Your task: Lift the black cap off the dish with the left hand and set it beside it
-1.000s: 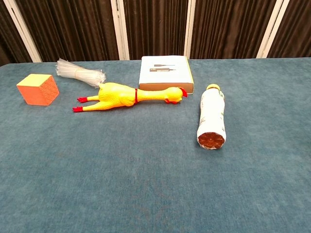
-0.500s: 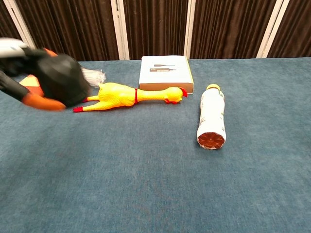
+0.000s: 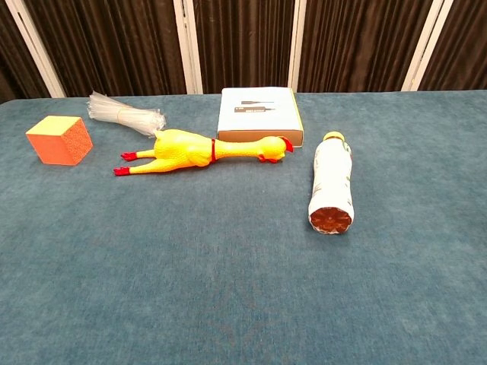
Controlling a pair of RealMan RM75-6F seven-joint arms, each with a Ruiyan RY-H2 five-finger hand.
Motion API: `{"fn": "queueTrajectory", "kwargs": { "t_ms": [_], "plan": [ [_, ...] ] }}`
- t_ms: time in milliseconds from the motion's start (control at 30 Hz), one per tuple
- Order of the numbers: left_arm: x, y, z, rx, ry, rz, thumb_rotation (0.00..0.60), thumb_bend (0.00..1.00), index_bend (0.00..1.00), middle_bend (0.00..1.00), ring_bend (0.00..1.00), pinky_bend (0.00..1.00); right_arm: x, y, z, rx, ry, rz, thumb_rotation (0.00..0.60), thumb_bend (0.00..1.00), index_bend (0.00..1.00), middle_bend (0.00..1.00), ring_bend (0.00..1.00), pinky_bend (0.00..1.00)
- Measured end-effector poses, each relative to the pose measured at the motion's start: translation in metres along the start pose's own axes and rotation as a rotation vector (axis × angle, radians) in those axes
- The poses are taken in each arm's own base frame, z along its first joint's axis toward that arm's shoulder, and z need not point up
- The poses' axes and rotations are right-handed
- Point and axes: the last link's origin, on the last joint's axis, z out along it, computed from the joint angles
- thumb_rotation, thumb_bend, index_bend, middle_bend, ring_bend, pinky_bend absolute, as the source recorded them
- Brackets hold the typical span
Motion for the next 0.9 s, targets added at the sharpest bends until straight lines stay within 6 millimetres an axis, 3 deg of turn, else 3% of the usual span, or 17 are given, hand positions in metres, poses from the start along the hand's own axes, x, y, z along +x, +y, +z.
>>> {"fn": "queueTrajectory", "kwargs": {
  "t_ms": [167, 267, 333, 467, 633, 733, 833, 900],
  "plan": [
    [-0.028, 0.043, 0.016, -0.129, -0.037, -0.016, 0.600, 0.48, 0.26, 0.50, 0.00, 0.00, -0.004, -0.001, 0.004, 0.000, -0.015, -0.008, 0.600, 0.15, 0.00, 0.00, 0.13, 0.00],
    [-0.030, 0.072, 0.012, -0.205, -0.016, -0.029, 0.600, 0.48, 0.26, 0.50, 0.00, 0.00, -0.005, -0.001, 0.004, 0.003, -0.019, -0.012, 0.600, 0.15, 0.00, 0.00, 0.13, 0.00],
    [-0.025, 0.078, 0.005, -0.220, 0.013, -0.043, 0.600, 0.48, 0.26, 0.50, 0.00, 0.00, -0.005, -0.001, 0.003, 0.004, -0.019, -0.012, 0.600, 0.15, 0.00, 0.00, 0.13, 0.00],
    [-0.019, 0.048, 0.000, -0.142, 0.026, -0.029, 0.600, 0.49, 0.28, 0.50, 0.00, 0.00, -0.005, -0.004, 0.000, 0.011, -0.012, -0.012, 0.600, 0.15, 0.00, 0.00, 0.13, 0.00],
    [-0.017, -0.017, 0.006, 0.005, 0.002, 0.007, 0.600, 0.50, 0.28, 0.50, 0.00, 0.00, -0.007, -0.005, 0.000, 0.012, -0.020, -0.018, 0.600, 0.15, 0.00, 0.00, 0.13, 0.00],
    [-0.026, -0.043, 0.017, 0.060, -0.050, 0.017, 0.600, 0.50, 0.25, 0.49, 0.00, 0.00, -0.009, -0.006, 0.001, 0.011, -0.027, -0.019, 0.600, 0.15, 0.00, 0.00, 0.13, 0.00],
    [-0.035, -0.043, 0.025, 0.050, -0.084, 0.027, 0.600, 0.50, 0.25, 0.49, 0.00, 0.00, -0.009, -0.006, 0.003, 0.009, -0.025, -0.020, 0.600, 0.15, 0.00, 0.00, 0.13, 0.00],
    [-0.037, -0.029, 0.027, 0.012, -0.088, 0.015, 0.600, 0.50, 0.26, 0.50, 0.00, 0.00, -0.008, -0.005, 0.004, 0.005, -0.024, -0.019, 0.600, 0.15, 0.00, 0.00, 0.13, 0.00]
  ]
}}
